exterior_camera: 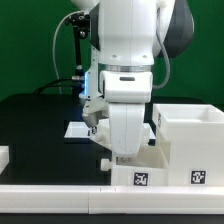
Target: Assemble drawer
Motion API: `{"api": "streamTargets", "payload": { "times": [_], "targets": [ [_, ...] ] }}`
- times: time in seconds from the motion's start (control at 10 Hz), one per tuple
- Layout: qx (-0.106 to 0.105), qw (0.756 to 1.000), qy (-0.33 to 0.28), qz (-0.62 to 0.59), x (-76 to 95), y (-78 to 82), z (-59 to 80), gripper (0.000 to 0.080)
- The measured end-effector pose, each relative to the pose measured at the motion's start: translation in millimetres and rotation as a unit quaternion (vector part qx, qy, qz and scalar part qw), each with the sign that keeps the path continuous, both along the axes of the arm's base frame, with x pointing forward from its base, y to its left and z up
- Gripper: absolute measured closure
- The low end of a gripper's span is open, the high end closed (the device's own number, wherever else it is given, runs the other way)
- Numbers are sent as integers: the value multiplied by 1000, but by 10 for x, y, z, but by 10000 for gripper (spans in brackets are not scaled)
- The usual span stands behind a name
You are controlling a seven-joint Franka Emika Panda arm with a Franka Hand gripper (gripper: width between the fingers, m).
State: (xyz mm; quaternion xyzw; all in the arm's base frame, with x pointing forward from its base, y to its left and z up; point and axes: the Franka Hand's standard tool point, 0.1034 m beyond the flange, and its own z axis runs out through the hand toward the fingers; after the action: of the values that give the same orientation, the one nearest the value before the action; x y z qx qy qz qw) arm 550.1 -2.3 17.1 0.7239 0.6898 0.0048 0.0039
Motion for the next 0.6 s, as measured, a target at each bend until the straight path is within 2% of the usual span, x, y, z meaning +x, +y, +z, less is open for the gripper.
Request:
{"api": "streamTargets", "payload": {
  "times": [0.2,0.6],
  "targets": [
    [1,1000,-2,11,-4,79,-3,761],
    [2,1000,-7,16,-10,97,-12,761]
  ]
}}
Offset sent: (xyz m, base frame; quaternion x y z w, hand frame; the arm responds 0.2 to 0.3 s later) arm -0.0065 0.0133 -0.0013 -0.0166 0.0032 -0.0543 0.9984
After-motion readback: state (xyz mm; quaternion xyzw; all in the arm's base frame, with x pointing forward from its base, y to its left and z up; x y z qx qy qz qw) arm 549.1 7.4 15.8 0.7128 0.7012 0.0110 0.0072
